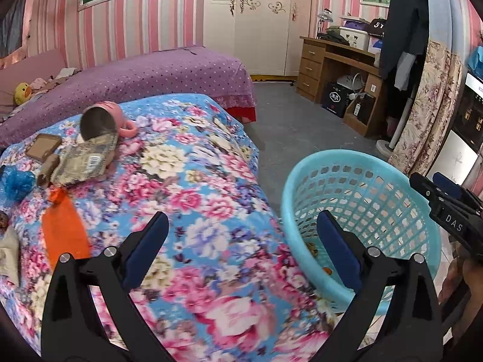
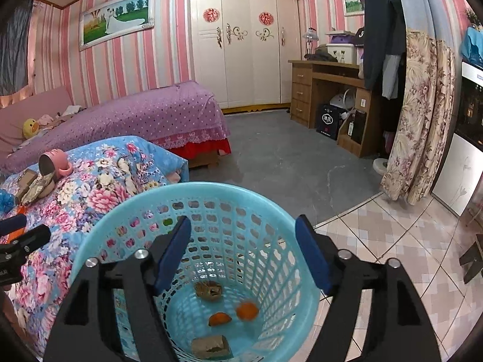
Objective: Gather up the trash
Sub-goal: 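Open the left gripper to drop the pouch while the right gripper releases the tangerine, then grasp the beige cloth bag with the left gripper while the right gripper grasps the orange mesh bag, then lift the cloth bag and mesh bag and carry both over the blue basket, then open the left gripper to drop the cloth bag while the right gripper releases the mesh bag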
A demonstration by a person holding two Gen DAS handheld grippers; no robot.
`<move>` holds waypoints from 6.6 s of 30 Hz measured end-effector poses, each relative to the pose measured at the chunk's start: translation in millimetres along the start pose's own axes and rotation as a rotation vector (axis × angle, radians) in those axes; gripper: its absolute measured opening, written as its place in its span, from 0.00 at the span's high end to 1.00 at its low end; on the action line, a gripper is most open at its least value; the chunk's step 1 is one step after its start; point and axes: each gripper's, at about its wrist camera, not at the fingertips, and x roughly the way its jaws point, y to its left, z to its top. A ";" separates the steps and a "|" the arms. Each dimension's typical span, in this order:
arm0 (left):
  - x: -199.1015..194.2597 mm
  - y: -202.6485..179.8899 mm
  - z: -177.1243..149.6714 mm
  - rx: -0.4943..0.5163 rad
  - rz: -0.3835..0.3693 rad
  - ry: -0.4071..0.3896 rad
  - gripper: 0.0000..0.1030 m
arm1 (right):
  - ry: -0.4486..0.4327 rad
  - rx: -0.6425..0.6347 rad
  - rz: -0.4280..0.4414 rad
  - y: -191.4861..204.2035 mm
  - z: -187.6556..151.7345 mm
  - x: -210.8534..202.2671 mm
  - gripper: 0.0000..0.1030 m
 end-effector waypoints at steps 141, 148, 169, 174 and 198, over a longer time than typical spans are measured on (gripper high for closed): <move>-81.1 317.0 -69.7 -0.164 0.208 0.039 0.68 | 0.180 -0.422 0.513 330.4 -47.7 -7.5 0.42; -83.0 322.4 -70.0 -0.179 0.216 0.036 0.68 | 0.220 -0.436 0.501 340.2 -48.2 1.9 0.31; -79.6 277.0 -51.9 -0.136 0.188 -0.010 0.71 | 0.190 -0.347 0.523 310.3 -22.7 3.6 0.93; -83.6 249.6 -37.9 -0.099 0.184 -0.038 0.72 | 0.129 -0.283 0.493 266.3 -4.5 -8.2 0.93; -28.8 15.3 24.2 0.028 -0.091 -0.086 0.72 | 0.066 -0.039 0.186 24.4 11.8 -21.8 0.94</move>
